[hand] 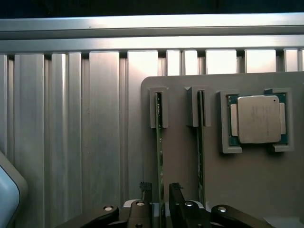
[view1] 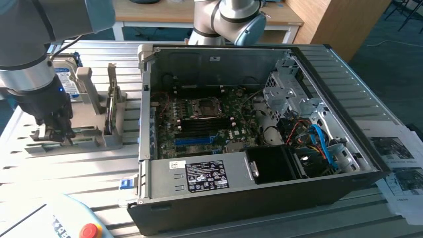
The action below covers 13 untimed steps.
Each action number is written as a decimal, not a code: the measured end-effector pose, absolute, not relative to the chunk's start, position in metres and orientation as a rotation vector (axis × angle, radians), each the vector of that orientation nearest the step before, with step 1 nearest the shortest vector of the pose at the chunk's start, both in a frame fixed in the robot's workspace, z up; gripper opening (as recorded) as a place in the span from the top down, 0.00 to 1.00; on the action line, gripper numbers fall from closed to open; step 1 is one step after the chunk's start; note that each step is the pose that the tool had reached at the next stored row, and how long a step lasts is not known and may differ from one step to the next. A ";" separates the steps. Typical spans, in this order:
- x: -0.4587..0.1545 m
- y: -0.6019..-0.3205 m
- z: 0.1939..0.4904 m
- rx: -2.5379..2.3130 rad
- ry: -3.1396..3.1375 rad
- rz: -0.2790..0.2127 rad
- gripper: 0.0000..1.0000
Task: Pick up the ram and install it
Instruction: 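Pick up the ram and move it above insertion slot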
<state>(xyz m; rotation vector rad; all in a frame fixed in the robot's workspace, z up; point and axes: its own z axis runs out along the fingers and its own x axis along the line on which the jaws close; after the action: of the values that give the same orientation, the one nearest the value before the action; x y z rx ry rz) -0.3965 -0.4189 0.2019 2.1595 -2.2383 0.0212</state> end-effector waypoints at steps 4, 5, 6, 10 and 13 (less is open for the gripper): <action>-0.395 -0.419 0.202 2.159 -2.238 0.021 0.72; -0.395 -0.419 0.202 2.159 -2.238 0.021 0.72; -0.395 -0.419 0.202 2.159 -2.238 0.021 0.72; -0.395 -0.417 0.202 2.159 -2.238 0.021 0.72; -0.395 -0.417 0.202 2.159 -2.238 0.021 0.72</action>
<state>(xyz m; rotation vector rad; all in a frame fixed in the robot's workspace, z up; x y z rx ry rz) -0.3950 -0.4171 0.2020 2.1595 -2.2380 0.0210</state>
